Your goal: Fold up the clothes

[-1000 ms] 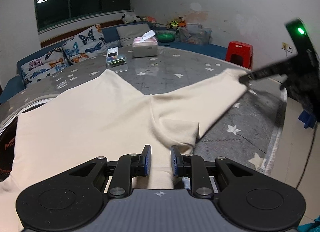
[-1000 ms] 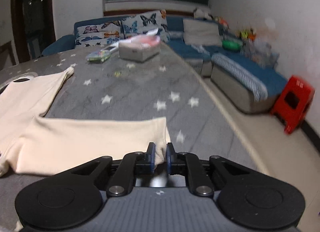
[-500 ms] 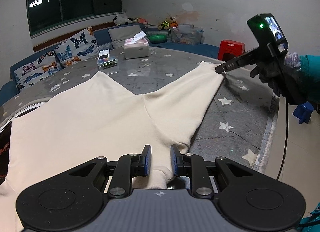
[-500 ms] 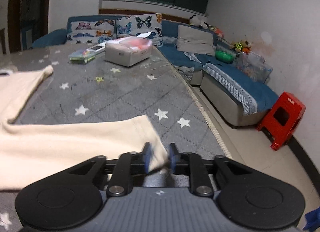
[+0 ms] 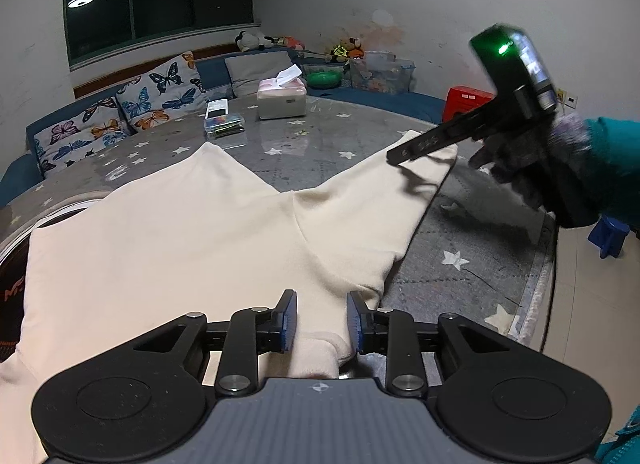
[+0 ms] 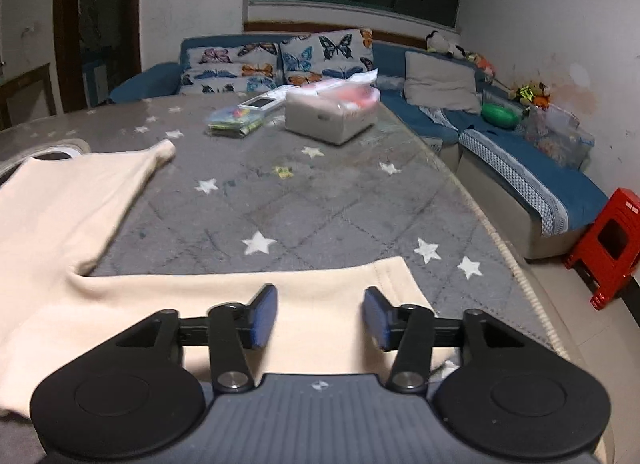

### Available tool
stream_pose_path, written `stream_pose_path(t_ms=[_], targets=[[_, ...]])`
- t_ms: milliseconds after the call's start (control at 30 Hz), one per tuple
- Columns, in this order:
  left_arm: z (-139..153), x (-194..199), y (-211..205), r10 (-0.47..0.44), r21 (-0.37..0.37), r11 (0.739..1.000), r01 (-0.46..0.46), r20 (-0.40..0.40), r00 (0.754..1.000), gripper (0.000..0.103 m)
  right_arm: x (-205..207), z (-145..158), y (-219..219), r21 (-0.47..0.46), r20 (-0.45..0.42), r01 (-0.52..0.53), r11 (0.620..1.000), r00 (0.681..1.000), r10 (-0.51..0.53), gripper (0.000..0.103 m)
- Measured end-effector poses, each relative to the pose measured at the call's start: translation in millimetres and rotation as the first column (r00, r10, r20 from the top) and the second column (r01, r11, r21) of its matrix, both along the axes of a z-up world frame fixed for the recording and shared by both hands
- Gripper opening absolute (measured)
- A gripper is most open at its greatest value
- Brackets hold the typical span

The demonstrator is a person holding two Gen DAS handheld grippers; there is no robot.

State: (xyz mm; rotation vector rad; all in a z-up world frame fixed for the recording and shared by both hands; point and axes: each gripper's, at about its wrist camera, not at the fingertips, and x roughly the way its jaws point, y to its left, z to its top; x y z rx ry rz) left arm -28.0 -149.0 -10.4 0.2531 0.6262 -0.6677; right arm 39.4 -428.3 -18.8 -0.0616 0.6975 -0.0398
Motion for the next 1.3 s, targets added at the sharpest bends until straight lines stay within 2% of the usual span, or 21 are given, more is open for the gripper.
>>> stream_pose_path(t_ms=[167,267,333,400,467,600,700,933,1133,1300], targets=[[12,-3,20,0.058,-0.035,0.998,-0.057,0.014,0.998,0.039,-6,3,2,-0.02,0.0,0.007,1.0,1.0,-0.007,0.062],[19,-4,38,0.105,-0.042,0.994,-0.104,0.027,0.994,0.039,-21,12,11,-0.037,0.019,-0.041,0.998,0.999,0.042,0.073],[21,-5,51,0.135,-0.038,0.99,-0.134,0.035,0.99,0.039,-30,19,20,-0.04,0.031,-0.079,0.996,0.996,0.08,0.074],[20,-7,63,0.165,-0.029,0.986,-0.164,0.035,0.986,0.038,-38,25,32,-0.035,0.038,-0.129,0.991,0.991,0.13,0.081],[18,-7,76,0.196,-0.02,0.98,-0.196,0.028,0.98,0.038,-45,30,45,-0.034,0.047,-0.183,0.983,0.982,0.184,0.082],[13,-7,96,0.245,-0.022,0.969,-0.245,0.0,0.969,0.032,-54,38,82,-0.02,0.048,-0.31,0.951,0.949,0.31,0.083],[10,-11,102,0.248,-0.016,0.969,-0.248,-0.007,0.969,0.027,-59,40,111,-0.022,0.047,-0.405,0.914,0.913,0.405,0.084],[4,-18,103,0.224,0.004,0.975,-0.224,-0.006,0.975,0.028,-71,31,167,-0.039,0.015,-0.568,0.822,0.822,0.569,0.085],[12,-20,102,0.216,-0.006,0.976,-0.216,0.021,0.976,0.028,-78,15,183,-0.064,-0.055,-0.612,0.788,0.791,0.61,0.085],[20,-13,89,0.194,-0.034,0.981,-0.193,0.043,0.98,0.028,-82,18,181,-0.072,-0.044,-0.604,0.793,0.797,0.603,0.085]])
